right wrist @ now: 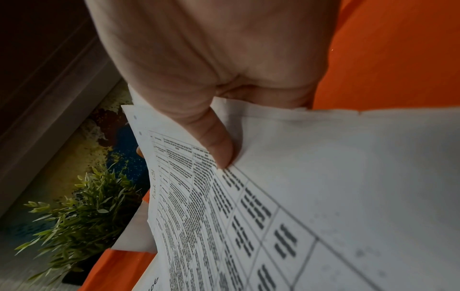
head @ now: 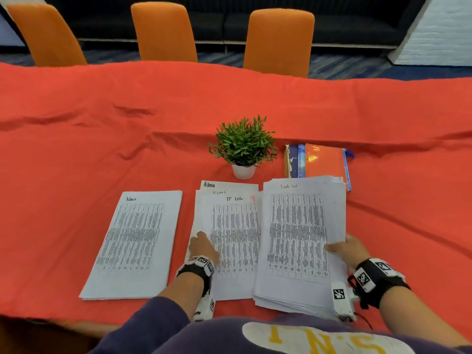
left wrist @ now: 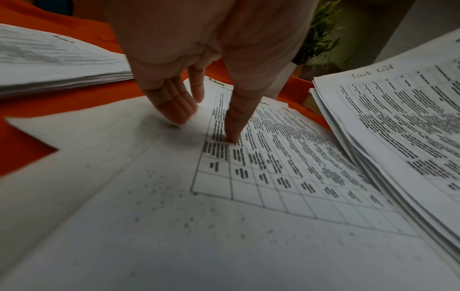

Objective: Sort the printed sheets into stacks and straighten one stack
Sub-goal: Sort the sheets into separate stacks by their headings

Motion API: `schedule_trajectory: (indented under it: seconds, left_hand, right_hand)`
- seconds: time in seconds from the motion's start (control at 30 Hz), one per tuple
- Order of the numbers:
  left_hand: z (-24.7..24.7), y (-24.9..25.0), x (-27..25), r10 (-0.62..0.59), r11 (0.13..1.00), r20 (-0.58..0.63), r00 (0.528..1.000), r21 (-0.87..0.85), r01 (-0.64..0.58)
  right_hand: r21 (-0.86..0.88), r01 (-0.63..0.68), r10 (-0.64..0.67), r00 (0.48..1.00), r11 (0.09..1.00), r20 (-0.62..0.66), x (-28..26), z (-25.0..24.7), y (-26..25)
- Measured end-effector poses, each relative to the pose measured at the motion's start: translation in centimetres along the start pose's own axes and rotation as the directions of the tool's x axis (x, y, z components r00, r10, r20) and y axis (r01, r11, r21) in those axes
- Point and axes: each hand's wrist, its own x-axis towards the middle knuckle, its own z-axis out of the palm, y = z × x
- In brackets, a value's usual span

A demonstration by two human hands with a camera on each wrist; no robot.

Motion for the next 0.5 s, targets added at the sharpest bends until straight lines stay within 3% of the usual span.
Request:
schedule_trajectory:
  seconds: [0.13,0.33,0.5]
  left_hand:
    - [-0.1,0.2,0.1,-0.077,0.997,-0.011,0.997,0.018,0.077]
    - [-0.3,0.1,1.5,-0.147,0.987,0.103,0.984,-0.045,0.153]
    - [-1.2,0.3,1.7,-0.223,0.974,0.113,0.968,0.072,0.216]
  right_hand:
    - [-0.009,-0.003,0.003,1.000,1.000,0.008,0.4,-0.1,0.2]
    - [-0.022,-0.025,0.025,0.999,0.999,0.028,0.8,-0.1,0.3]
    - [-0.002,-0.030,0.030,0.999,1.000,0.014,0.9,-0.3,0.2]
